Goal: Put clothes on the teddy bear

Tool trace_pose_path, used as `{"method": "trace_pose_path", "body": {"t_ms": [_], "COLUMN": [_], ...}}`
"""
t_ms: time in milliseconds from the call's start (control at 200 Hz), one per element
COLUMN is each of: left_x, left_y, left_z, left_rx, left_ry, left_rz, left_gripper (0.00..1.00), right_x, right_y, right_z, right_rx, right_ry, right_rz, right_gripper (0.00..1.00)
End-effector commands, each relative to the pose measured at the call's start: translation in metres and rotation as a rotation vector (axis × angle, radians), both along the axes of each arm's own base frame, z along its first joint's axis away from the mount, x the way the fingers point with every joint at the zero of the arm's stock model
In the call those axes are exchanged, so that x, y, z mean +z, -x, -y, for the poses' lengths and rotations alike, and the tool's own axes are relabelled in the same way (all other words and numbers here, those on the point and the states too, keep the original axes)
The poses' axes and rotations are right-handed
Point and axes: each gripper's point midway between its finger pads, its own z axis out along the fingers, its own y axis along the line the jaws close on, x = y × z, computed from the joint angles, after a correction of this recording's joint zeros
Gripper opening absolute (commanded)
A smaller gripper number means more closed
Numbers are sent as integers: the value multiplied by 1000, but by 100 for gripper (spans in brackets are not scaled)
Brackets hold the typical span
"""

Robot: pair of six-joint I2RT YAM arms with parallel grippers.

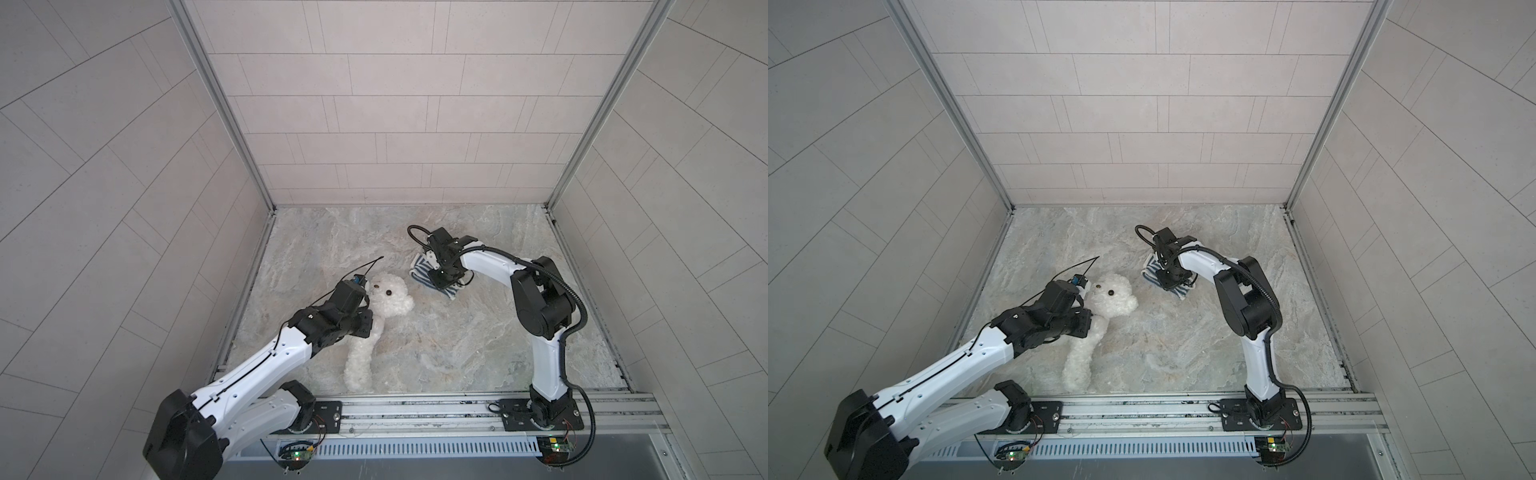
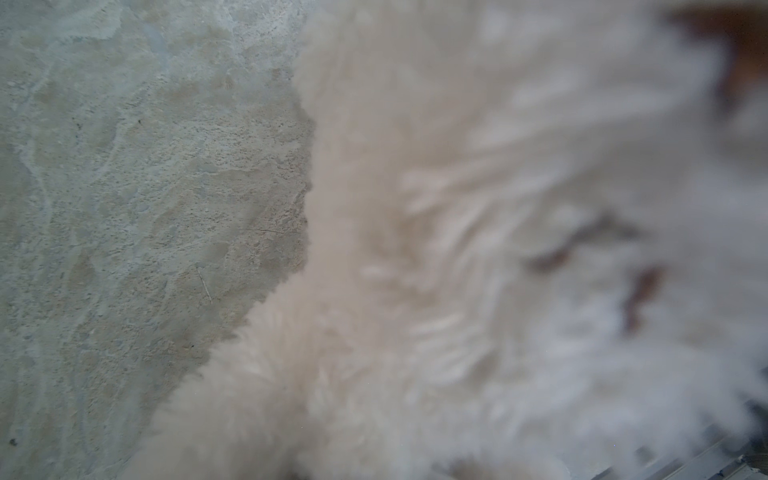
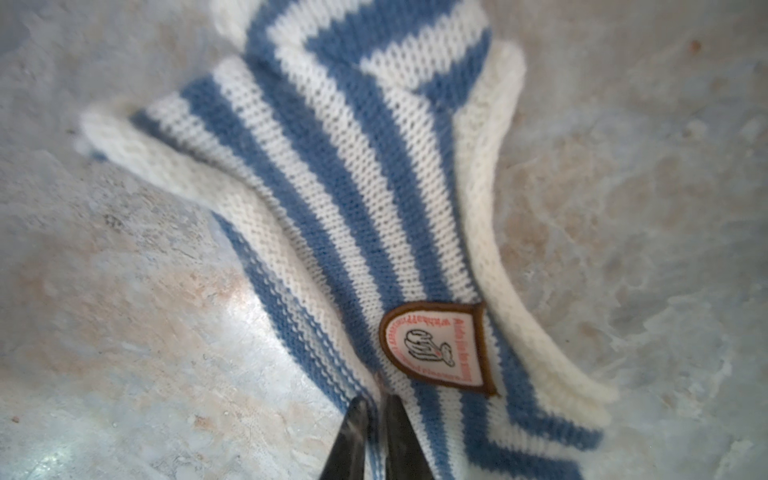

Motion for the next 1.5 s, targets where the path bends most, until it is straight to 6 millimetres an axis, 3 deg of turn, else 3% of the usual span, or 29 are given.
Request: {"method": "trace_pose_path", "body": {"t_ms": [0, 230, 516, 876, 1066, 1497], "left_x": [17, 18, 1, -28, -34, -36], "left_y": [-5, 6, 16, -3, -13, -21], "left_z": [0, 16, 30, 27, 29, 35], "left_rx": [-2, -67, -91, 40, 66, 83], "left_ry": [9, 88, 32, -48, -70, -36], "left_rz": [41, 1, -65, -94, -96, -62], "left_gripper": [7, 8, 4, 0, 0, 0], "right_x": [-1, 33, 66, 79, 84, 121], "right_y": [6, 12, 28, 55, 62, 74], "right_z": [3, -17, -42, -64, -74, -108], "right_rx": [14, -8, -27, -11, -11, 54], "right_ry": [7, -157, -336, -469, -531, -699], "right_rz": [-12, 37, 84, 81, 74, 94], "right_gripper": [0, 0, 0, 0, 0, 0]}}
